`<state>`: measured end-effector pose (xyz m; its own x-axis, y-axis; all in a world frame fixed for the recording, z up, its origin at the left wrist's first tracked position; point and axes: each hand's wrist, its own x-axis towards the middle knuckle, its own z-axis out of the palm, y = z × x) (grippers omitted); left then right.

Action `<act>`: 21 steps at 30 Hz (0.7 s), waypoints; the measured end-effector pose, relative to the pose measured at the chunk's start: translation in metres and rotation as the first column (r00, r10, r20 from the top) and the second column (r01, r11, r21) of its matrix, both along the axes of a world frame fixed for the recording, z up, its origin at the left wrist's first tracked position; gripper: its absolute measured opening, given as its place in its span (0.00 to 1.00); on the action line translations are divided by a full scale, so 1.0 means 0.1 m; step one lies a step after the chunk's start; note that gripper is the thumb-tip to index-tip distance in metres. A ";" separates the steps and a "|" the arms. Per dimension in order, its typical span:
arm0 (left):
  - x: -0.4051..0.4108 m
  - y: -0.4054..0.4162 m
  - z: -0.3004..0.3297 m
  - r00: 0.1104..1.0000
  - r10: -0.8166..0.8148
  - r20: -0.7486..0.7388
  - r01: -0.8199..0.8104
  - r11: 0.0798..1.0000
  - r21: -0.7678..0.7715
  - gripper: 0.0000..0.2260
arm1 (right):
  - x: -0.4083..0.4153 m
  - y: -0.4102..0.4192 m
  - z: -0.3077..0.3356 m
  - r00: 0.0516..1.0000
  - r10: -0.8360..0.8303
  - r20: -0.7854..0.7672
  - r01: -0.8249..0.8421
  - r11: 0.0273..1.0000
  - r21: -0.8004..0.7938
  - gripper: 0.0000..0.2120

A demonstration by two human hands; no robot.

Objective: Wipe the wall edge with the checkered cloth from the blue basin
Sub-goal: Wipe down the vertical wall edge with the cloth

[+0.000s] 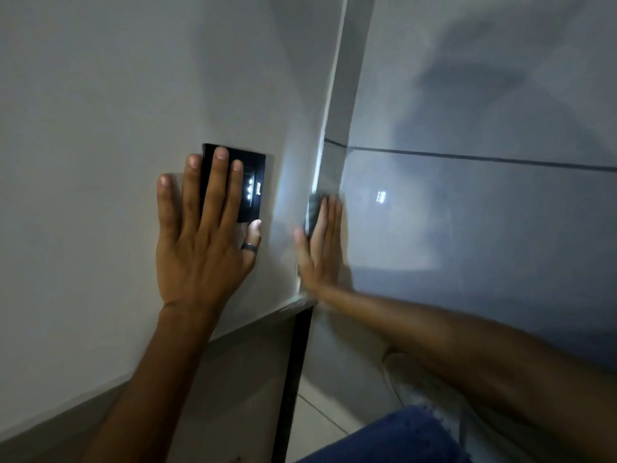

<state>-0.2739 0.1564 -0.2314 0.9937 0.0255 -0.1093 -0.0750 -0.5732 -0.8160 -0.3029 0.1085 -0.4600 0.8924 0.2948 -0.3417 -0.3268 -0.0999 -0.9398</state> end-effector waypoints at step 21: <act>0.02 -0.02 0.00 1.000 -0.008 0.026 0.008 1.000 -0.012 0.38 | 1.38 0.14 -0.07 0.981 -0.167 0.103 0.166 0.986 0.019 0.35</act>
